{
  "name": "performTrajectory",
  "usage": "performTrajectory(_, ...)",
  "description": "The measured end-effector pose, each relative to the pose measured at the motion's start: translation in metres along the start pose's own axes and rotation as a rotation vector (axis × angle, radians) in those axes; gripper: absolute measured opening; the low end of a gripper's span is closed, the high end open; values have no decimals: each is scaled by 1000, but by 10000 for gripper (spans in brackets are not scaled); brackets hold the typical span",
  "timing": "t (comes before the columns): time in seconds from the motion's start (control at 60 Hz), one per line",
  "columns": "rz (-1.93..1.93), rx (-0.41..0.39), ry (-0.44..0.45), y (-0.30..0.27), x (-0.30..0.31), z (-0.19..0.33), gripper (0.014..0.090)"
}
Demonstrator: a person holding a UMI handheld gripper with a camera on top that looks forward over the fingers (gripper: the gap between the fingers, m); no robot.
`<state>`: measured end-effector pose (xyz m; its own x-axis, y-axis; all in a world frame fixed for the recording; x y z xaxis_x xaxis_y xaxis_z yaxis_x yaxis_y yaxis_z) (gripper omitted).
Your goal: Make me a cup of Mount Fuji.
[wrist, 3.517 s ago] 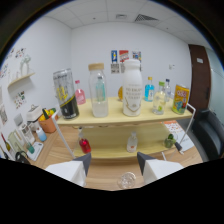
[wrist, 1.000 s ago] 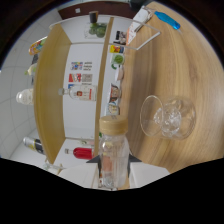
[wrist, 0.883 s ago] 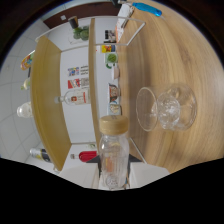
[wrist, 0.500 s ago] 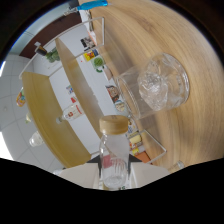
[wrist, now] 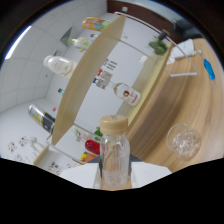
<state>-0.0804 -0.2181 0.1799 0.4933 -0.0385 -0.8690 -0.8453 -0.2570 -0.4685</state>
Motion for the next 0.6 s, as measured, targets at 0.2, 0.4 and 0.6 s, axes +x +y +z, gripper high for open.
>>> performTrajectory(0.2, -625, 8, 113, 11, 14, 12, 411)
performTrajectory(0.4, -908, -98, 182, 47, 57, 30, 411)
performTrajectory(0.6, -994, -150, 219, 63, 82, 38, 410)
